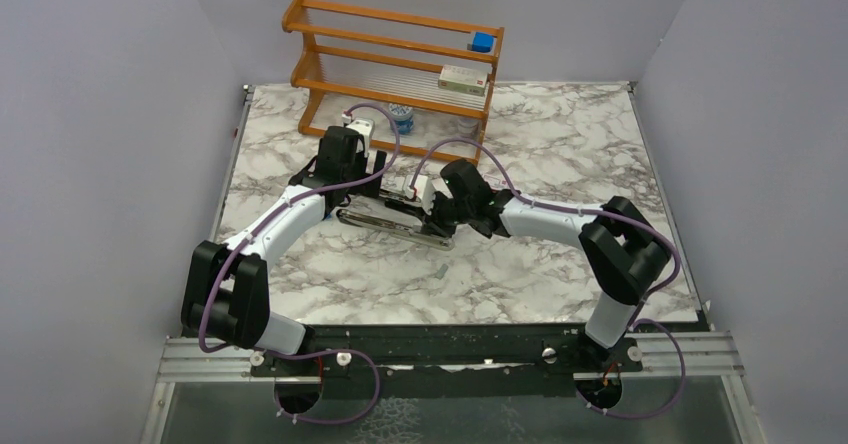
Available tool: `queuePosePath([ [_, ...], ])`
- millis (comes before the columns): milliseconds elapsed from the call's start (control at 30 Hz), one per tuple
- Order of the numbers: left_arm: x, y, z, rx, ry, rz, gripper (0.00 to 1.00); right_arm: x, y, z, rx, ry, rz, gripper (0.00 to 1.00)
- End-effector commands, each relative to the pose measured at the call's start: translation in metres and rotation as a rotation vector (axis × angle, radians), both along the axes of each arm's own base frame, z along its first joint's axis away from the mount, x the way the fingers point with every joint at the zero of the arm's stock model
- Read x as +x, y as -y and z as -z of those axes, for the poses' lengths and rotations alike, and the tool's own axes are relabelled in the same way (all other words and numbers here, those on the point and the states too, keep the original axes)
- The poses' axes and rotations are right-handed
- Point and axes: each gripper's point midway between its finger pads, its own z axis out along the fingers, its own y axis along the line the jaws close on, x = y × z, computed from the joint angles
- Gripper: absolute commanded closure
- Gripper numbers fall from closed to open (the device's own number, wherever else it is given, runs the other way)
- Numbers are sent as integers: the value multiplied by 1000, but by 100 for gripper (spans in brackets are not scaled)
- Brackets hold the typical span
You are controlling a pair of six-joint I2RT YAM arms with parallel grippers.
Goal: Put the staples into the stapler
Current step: Install the staple into the stapler.
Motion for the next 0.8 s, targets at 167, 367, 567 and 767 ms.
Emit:
queuePosePath([
  [167,7,1,-6,10,24,0,1,5,1,5,-32,2,0,99],
  [367,7,1,-6,9,24,1,1,3,2,7,-40,-6,-7,99],
  [567,7,2,-6,9,26,1,1,3,4,10,-56,-8,-7,99],
  [767,7,2,-6,8,25,1,1,2,5,13,-70,-17,-8,99],
])
